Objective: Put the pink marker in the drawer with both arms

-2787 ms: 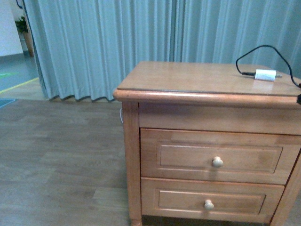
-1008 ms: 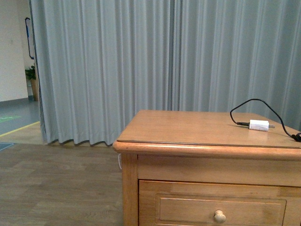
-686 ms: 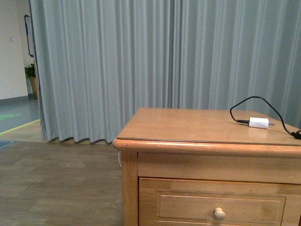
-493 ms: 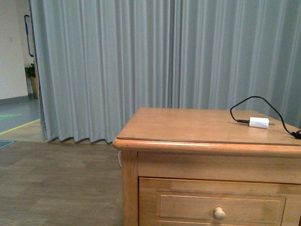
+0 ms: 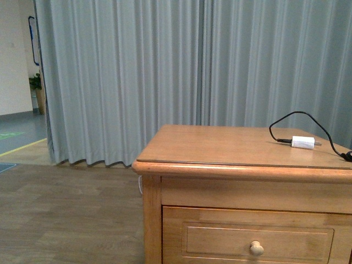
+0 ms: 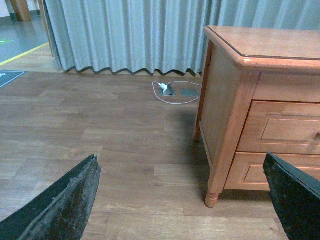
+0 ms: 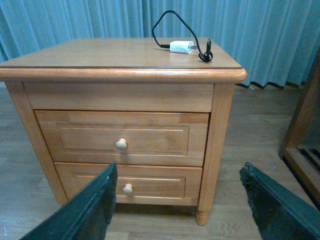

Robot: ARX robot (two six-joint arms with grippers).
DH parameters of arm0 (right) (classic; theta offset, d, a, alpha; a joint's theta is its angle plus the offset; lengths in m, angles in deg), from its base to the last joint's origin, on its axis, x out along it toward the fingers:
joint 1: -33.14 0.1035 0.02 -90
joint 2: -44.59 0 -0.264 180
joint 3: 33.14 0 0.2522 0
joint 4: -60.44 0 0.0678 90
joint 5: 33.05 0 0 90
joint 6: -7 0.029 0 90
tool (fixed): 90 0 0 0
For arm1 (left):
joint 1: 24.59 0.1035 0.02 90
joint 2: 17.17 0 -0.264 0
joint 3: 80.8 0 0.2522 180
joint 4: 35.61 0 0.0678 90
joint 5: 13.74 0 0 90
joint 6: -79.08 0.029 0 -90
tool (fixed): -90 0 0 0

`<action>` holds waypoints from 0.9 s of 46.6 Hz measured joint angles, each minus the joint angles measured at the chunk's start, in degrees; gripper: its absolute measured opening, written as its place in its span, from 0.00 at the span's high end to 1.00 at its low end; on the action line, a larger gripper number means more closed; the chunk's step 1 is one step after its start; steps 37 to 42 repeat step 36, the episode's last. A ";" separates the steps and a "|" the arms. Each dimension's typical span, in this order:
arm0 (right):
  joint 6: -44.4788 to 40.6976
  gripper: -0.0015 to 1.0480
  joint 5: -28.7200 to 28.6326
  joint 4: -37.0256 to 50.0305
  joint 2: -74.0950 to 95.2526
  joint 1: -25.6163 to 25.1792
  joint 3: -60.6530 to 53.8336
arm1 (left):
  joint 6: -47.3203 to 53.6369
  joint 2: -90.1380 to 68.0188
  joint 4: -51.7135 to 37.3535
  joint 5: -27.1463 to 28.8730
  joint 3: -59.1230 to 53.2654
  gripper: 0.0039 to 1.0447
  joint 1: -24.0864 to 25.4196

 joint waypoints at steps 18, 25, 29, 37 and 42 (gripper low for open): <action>0.02 0.08 0.00 0.00 -0.02 0.00 0.00 | 0.00 0.00 0.00 0.00 0.00 0.06 0.00; 0.02 0.08 0.00 0.00 0.00 0.00 0.00 | -0.02 0.00 0.00 0.00 0.00 0.06 0.00; 0.02 0.08 0.00 0.00 0.00 0.00 0.00 | -0.02 0.00 0.00 0.00 0.00 0.06 0.00; 0.02 0.08 0.00 0.00 0.00 0.00 0.00 | 0.00 0.00 0.00 0.00 0.00 0.06 0.00; 0.02 0.08 0.00 0.00 0.00 0.00 0.00 | 0.00 0.00 0.00 0.00 0.00 0.06 0.00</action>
